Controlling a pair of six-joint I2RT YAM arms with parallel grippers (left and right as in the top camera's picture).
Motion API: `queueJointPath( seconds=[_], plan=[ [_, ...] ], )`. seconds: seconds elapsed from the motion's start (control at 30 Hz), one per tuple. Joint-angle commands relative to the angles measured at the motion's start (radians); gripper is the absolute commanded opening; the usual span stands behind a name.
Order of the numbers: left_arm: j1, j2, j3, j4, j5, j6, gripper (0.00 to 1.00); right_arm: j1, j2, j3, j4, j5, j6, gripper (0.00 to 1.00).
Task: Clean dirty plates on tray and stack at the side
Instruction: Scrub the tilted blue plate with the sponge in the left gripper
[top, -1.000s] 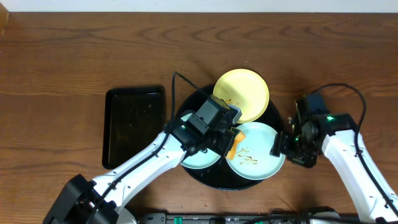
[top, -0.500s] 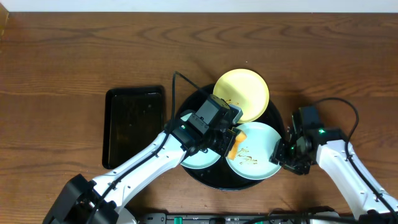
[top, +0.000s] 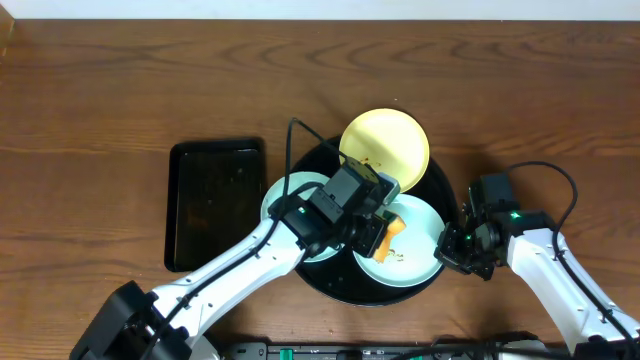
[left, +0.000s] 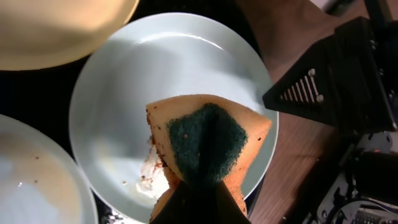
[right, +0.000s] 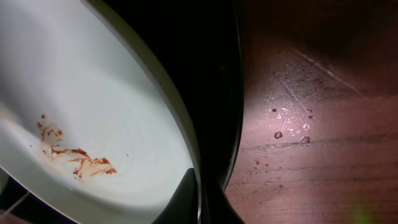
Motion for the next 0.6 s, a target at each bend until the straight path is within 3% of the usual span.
queueJointPath(
  seconds=[0.0,0.27,0.37,0.57],
  plan=[
    [-0.002,0.003,0.016,0.005,0.017,-0.006,0.08,-0.003,-0.004,-0.005,-0.001,-0.011,0.014,0.01],
    [-0.002,0.047,0.015,0.034,0.021,-0.014,0.08,-0.003,-0.005,-0.005,-0.001,0.007,0.018,0.01],
    [-0.002,0.113,0.015,0.087,0.100,-0.020,0.08,-0.003,-0.005,-0.005,-0.002,0.012,0.025,0.01],
    [-0.019,0.247,0.015,0.217,0.220,-0.145,0.07,-0.004,-0.005,-0.005,-0.005,0.015,0.025,0.02]
  ],
)
